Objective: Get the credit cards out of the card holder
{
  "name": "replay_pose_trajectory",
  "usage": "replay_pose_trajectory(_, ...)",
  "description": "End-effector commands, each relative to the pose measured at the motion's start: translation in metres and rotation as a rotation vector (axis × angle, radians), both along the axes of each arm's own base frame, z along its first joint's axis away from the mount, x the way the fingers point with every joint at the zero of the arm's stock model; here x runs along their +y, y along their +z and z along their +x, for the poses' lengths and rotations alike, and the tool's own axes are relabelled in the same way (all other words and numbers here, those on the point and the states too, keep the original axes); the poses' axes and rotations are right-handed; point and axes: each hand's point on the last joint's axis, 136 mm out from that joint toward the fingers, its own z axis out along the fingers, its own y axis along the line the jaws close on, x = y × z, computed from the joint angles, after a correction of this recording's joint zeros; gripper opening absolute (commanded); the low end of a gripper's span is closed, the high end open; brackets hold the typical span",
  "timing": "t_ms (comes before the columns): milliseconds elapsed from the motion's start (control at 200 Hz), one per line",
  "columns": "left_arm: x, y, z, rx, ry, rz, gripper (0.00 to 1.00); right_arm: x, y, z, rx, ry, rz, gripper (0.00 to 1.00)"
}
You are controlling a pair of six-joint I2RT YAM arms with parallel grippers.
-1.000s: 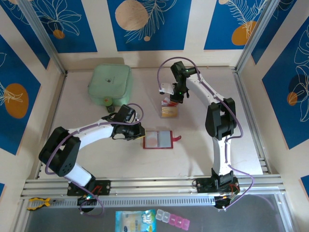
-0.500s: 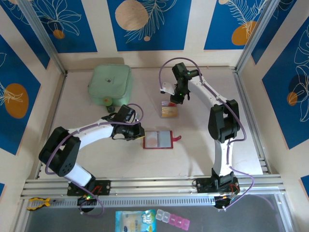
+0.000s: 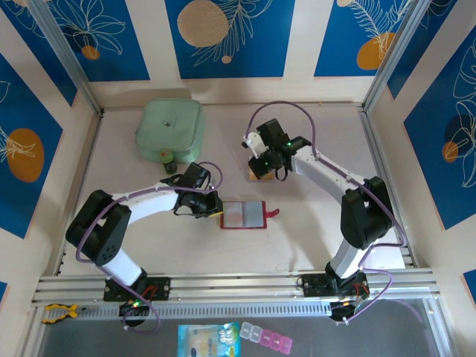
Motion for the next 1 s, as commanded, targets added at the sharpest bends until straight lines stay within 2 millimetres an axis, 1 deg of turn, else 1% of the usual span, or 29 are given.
replay_pose_trajectory(0,-0.004,0.004,0.005,-0.025,-0.024,-0.031,0.13,0.022,0.016,-0.008,0.058,-0.173,0.198,0.0)
replay_pose_trajectory(140,-0.005,-0.001,0.004,-0.019,-0.022,-0.039,0.1,0.032,0.006,-0.035,0.183,-0.287,0.262,0.0)
replay_pose_trajectory(215,-0.006,-0.005,0.003,-0.011,-0.023,-0.042,0.06,0.04,0.002,-0.051,0.26,-0.3,0.3,0.0)
replay_pose_trajectory(270,-0.006,-0.007,0.002,-0.006,-0.024,-0.04,0.06,0.045,-0.002,-0.062,0.327,-0.303,0.321,0.0)
replay_pose_trajectory(400,-0.004,-0.015,-0.001,0.007,-0.019,-0.029,0.06,0.049,-0.015,-0.08,0.4,-0.32,0.332,0.0)
replay_pose_trajectory(570,0.0,-0.023,-0.005,0.024,-0.014,-0.011,0.05,0.05,-0.031,-0.093,0.477,-0.351,0.333,0.0)
replay_pose_trajectory(860,0.002,-0.033,-0.011,0.043,-0.009,-0.011,0.05,0.056,-0.053,-0.106,0.595,-0.364,0.322,0.0)
replay_pose_trajectory(990,0.003,-0.036,-0.013,0.049,-0.008,-0.009,0.05,0.06,-0.061,-0.109,0.639,-0.373,0.322,0.06)
